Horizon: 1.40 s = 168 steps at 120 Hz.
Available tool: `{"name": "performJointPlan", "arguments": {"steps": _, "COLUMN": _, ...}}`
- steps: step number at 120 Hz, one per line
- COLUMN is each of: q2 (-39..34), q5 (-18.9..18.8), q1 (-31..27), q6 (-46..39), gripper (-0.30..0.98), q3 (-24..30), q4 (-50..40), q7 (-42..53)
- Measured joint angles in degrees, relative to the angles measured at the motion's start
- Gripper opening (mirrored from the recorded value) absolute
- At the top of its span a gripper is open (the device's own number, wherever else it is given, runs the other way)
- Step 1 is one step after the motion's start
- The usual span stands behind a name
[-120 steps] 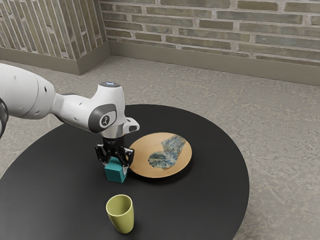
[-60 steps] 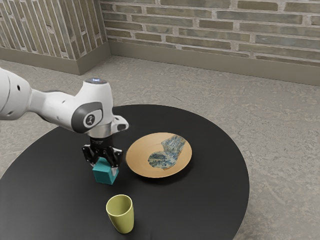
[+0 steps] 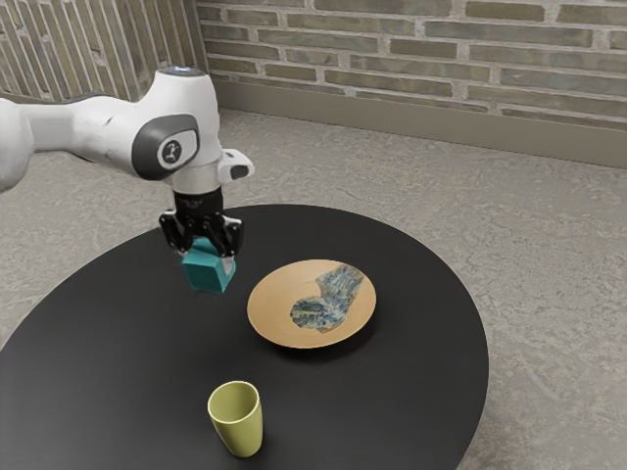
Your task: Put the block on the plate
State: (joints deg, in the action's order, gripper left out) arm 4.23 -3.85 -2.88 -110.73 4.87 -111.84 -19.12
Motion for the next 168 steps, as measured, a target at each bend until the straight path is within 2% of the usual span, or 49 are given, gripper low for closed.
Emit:
{"name": "performJointPlan", "arguments": {"steps": 35, "q2": 12.68, "q5": -0.21, "q1": 3.32, "q6": 5.91, "gripper": 0.34, "q3": 2.06, "q4": 15.03, "q7": 0.14}}
{"name": "performJointPlan", "arguments": {"steps": 89, "q2": 27.74, "q5": -0.87, "q1": 6.99, "q6": 8.32, "gripper": 0.34, "q3": 1.55, "q4": 31.28, "q7": 0.34}}
{"name": "performJointPlan", "arguments": {"steps": 146, "q2": 38.57, "q5": -1.4, "q1": 8.32, "q6": 10.89, "gripper": 0.34, "q3": 1.81, "q4": 41.66, "q7": 0.51}}
{"name": "performJointPlan", "arguments": {"steps": 168, "q2": 40.84, "q5": -1.44, "q1": 8.32, "q6": 11.24, "gripper": 0.34, "q3": 1.76, "q4": 42.63, "q7": 0.57}}
